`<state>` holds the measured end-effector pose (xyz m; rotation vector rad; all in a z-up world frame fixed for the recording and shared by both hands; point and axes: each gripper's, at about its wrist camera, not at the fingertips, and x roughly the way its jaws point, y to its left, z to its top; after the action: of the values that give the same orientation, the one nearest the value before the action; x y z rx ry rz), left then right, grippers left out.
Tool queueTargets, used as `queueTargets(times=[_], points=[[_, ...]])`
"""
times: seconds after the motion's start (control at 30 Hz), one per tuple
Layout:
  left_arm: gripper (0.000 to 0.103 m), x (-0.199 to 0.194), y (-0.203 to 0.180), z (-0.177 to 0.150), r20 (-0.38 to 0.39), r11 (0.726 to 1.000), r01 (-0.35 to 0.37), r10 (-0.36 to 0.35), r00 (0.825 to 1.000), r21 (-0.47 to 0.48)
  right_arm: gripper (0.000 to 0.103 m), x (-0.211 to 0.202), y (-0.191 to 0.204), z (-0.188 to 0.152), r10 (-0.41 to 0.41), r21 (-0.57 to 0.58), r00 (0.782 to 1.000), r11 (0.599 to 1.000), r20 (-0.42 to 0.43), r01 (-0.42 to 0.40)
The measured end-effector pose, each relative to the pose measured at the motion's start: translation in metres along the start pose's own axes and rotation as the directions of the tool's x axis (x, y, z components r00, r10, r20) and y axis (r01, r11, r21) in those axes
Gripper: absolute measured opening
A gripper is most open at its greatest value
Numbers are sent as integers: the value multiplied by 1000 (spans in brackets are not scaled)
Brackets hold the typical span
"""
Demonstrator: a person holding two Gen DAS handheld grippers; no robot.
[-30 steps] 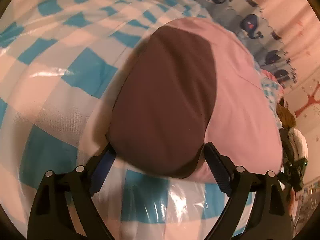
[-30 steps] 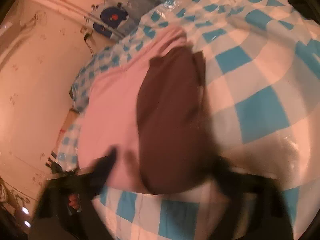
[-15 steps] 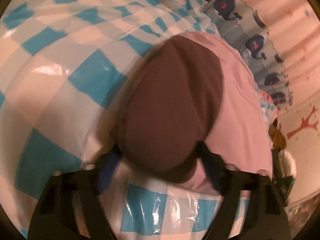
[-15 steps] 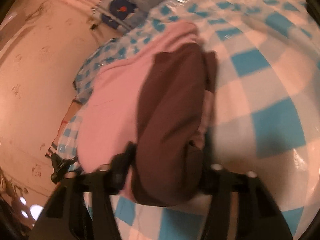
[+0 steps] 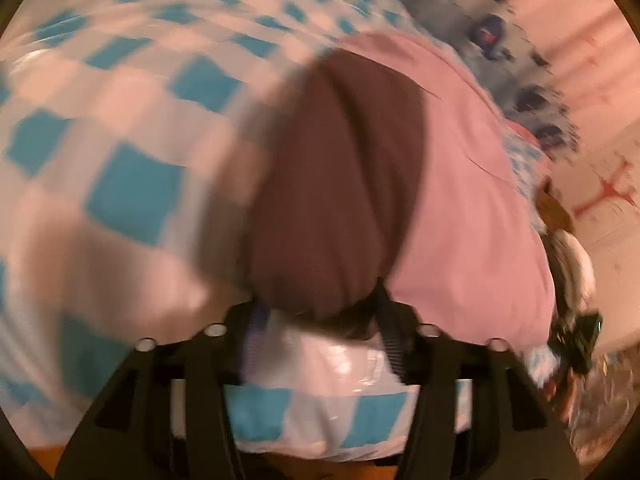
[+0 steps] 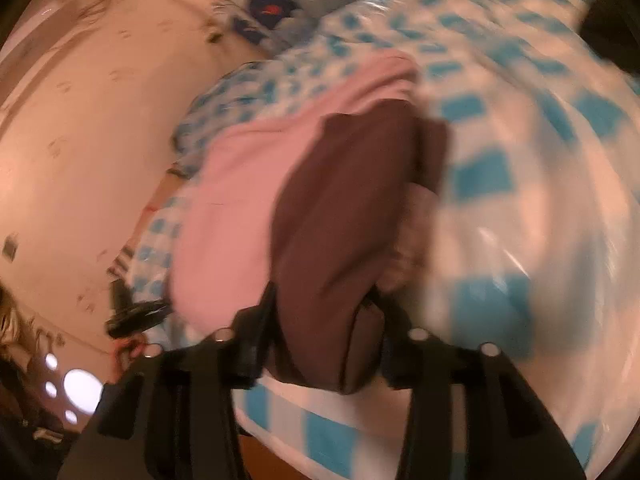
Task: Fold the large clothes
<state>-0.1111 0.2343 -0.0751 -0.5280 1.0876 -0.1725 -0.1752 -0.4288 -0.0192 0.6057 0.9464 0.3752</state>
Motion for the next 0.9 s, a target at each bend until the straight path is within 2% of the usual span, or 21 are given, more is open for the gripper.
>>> queueTargets(times=[0.03, 0.07, 0.1, 0.13, 0.17, 0.23, 0.27, 0.33, 0.4, 0.43, 0.5, 0.53, 0.57, 0.6, 0.63, 0.67, 0.7, 0.77, 0.83, 0.9], points=[[60, -12, 2, 2, 49, 998, -70, 70, 996, -5, 50, -5, -3, -2, -17, 12, 1000, 1000, 24, 16], [61, -26, 4, 5, 117, 982, -188, 189, 975, -23, 50, -16, -2, -1, -36, 28, 996, 999, 83, 34], [63, -40, 7, 9, 179, 962, -269, 274, 945, -49, 60, -25, 3, 1, -73, 30, 988, 997, 136, 69], [66, -52, 5, 13, 240, 955, -287, 296, 924, -73, 68, -33, 12, 6, -91, 18, 977, 996, 194, 90], [68, -61, -2, 18, 292, 963, -260, 269, 918, -72, 70, -35, 25, 14, -82, -13, 968, 996, 237, 87], [69, -65, -31, 30, 344, 977, -211, 201, 917, -8, 82, -30, 53, 34, -96, -68, 949, 990, 301, 122], [72, -61, -53, 34, 367, 979, -195, 161, 916, 55, 82, -25, 63, 41, -87, -88, 947, 989, 309, 120], [80, -35, -107, 45, 389, 960, -151, 50, 920, 234, 83, 6, 92, 67, -63, -156, 948, 981, 312, 116], [80, -1, -150, 55, 367, 932, -127, -8, 930, 341, 83, 40, 109, 88, -72, -197, 956, 972, 286, 132], [80, 13, -163, 61, 353, 922, -112, -28, 935, 370, 83, 57, 113, 98, -78, -210, 958, 968, 274, 139], [80, 45, -186, 74, 350, 908, -122, -28, 936, 400, 83, 103, 114, 119, -148, -237, 962, 950, 229, 203], [80, 61, -192, 79, 342, 905, -134, -13, 940, 404, 83, 128, 107, 126, -212, -243, 957, 935, 198, 258], [80, 88, -191, 88, 309, 903, -155, 26, 951, 401, 84, 154, 92, 130, -292, -241, 945, 916, 150, 321], [80, 106, -185, 91, 271, 905, -165, 57, 961, 393, 84, 169, 73, 127, -310, -227, 945, 917, 107, 327], [80, 134, -168, 95, 192, 918, -87, 12, 981, 387, 84, 182, 41, 124, -229, -155, 972, 959, 58, 236], [80, 141, -159, 96, 181, 925, -46, -26, 983, 378, 81, 177, 25, 123, -169, -95, 983, 980, 76, 176], [80, 143, -155, 94, 190, 926, -37, -38, 981, 375, 78, 169, 19, 121, -147, -69, 984, 986, 100, 154], [80, 142, -163, 85, 219, 901, -91, -4, 976, 423, 78, 168, 20, 114, -162, -125, 983, 977, 85, 172], [80, 130, -166, 77, 220, 888, -115, 16, 975, 446, 78, 165, 23, 113, -172, -148, 984, 973, 49, 178], [80, 98, -157, 68, 225, 888, -108, 5, 974, 447, 79, 150, 29, 113, -163, -144, 986, 976, 24, 164]])
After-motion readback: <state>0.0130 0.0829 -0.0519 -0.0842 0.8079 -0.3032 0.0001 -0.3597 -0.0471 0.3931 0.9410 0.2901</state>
